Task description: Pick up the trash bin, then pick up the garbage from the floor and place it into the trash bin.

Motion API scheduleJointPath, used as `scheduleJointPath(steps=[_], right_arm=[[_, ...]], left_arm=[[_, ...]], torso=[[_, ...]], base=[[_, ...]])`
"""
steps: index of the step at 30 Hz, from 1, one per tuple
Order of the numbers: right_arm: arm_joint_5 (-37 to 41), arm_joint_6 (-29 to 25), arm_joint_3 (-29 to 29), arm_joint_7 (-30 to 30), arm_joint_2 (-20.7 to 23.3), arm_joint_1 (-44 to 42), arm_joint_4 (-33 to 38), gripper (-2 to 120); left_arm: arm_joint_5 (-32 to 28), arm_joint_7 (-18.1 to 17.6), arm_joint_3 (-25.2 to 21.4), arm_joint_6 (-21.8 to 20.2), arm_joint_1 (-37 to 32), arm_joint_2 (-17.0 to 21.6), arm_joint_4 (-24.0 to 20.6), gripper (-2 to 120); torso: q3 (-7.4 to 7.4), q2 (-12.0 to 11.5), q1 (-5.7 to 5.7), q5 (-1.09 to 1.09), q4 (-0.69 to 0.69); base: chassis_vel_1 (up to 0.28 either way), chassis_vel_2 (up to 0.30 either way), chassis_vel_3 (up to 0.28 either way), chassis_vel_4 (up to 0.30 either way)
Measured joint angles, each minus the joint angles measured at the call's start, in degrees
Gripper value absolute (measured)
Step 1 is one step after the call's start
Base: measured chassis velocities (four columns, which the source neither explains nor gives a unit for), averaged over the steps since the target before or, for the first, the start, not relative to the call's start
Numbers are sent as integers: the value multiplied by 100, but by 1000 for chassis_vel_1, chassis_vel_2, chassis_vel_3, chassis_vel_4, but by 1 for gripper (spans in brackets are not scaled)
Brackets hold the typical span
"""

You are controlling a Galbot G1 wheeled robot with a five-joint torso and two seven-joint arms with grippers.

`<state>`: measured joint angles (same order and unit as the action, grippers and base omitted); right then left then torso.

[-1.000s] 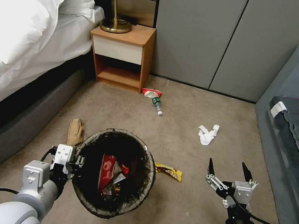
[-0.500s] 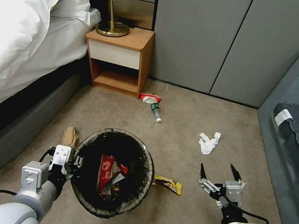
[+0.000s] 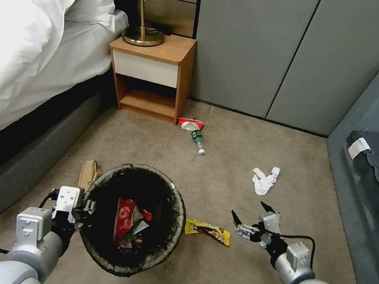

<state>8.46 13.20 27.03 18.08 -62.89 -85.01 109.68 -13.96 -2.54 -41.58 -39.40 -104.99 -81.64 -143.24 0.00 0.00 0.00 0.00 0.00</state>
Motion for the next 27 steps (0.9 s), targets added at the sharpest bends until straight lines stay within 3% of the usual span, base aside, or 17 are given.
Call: scheduleJointPath(steps=[5,9,15,27], right_arm=[[103,179,-495,198,323,432,-470,100],[107,255,-751,221,338,665,-757,100],[93,392,-1198,286,210,1189,-1487,100],[-224,389,-1520,415,-257,1781,-2378,100]], left_arm=[[-22,0,-82,-4,-27,-20,0,1],[-30,0,-112,-4,-39,-19,0,1],[-54,-7,-153,-6,-54,-15,0,1],[-43,-12,-126,-7,-94,-16,0,1]], torso=[[0,0,0,0,-1],[0,0,0,0,0],[0,0,0,0,0],[0,0,0,-1,0]], base=[[0,0,0,0],[0,0,0,0],[0,0,0,0],[0,0,0,0]])
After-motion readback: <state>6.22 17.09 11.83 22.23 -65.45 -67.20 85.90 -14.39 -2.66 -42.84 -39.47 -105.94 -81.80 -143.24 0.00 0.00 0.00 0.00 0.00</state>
